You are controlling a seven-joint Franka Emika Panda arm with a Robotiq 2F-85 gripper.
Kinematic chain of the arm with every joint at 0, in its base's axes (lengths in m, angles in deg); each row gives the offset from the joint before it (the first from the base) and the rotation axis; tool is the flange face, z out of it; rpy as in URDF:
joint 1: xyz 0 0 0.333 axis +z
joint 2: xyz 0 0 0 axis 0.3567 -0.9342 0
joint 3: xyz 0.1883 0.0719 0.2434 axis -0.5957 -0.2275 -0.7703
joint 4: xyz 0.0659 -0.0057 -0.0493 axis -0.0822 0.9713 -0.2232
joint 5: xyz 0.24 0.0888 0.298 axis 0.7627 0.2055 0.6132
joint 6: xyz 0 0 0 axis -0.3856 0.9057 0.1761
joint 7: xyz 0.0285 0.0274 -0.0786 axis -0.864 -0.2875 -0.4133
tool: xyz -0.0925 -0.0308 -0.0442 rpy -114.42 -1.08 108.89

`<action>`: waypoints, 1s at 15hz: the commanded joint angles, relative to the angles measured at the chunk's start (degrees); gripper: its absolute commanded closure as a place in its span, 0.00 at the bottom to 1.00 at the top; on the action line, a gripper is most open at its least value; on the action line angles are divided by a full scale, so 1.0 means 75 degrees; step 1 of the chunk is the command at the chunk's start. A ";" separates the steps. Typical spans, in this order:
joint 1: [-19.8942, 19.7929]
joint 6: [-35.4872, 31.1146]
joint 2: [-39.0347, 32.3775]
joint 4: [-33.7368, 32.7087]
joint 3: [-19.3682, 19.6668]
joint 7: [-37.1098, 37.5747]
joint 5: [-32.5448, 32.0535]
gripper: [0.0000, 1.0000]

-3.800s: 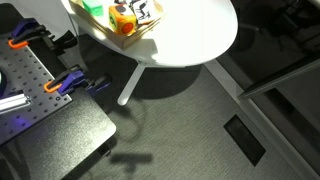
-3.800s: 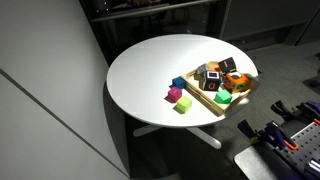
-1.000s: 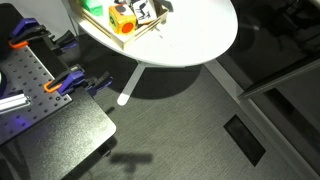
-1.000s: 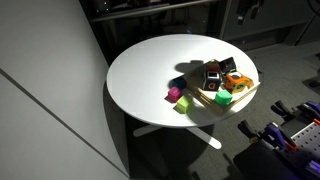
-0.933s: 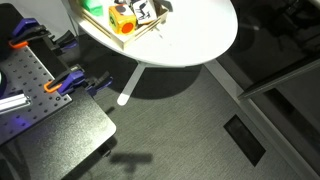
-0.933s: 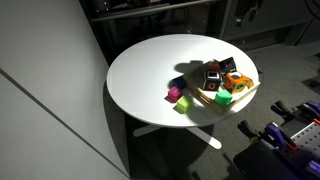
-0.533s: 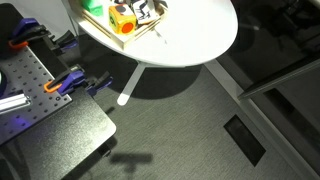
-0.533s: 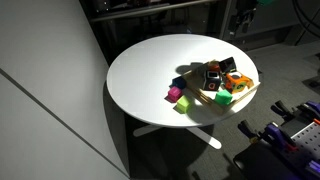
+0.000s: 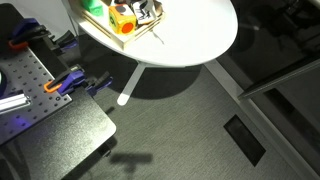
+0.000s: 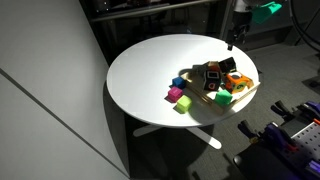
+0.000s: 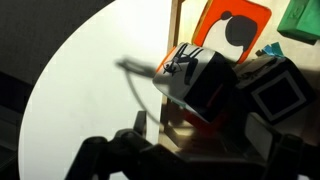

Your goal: Take the black and white tray off of the tray

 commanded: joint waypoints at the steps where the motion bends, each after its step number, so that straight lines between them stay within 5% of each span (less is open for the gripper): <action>1: -0.0048 -0.0007 0.0002 0.0007 -0.0054 0.0009 -0.0012 0.00; 15: -0.0161 -0.0359 -0.0215 0.0086 -0.0054 0.0098 0.0368 0.00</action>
